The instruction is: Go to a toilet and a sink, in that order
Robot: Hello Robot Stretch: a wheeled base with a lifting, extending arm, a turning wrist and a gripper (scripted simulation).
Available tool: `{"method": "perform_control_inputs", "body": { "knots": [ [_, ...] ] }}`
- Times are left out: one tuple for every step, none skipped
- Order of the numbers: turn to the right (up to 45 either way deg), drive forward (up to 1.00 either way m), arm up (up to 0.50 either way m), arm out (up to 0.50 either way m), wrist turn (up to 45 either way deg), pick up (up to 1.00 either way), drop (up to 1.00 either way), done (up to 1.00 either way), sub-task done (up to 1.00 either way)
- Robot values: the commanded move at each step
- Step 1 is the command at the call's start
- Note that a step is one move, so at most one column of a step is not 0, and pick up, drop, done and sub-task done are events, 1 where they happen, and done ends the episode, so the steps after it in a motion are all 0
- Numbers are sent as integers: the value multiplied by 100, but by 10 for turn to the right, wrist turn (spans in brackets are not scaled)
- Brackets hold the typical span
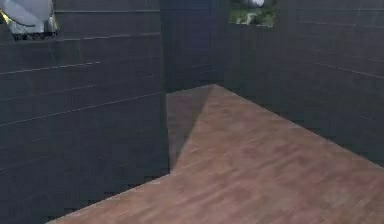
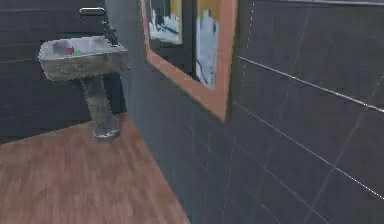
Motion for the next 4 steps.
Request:
{"method": "perform_control_inputs", "body": {
  "knots": [
    [-300,0,0,0,0,0,0,0,0],
    [0,15,0,0,0,0,0,0,0],
    [-450,0,0,0,0,0,0,0,0],
    [-450,0,0,0,0,0,0,0,0]
  ]
}}
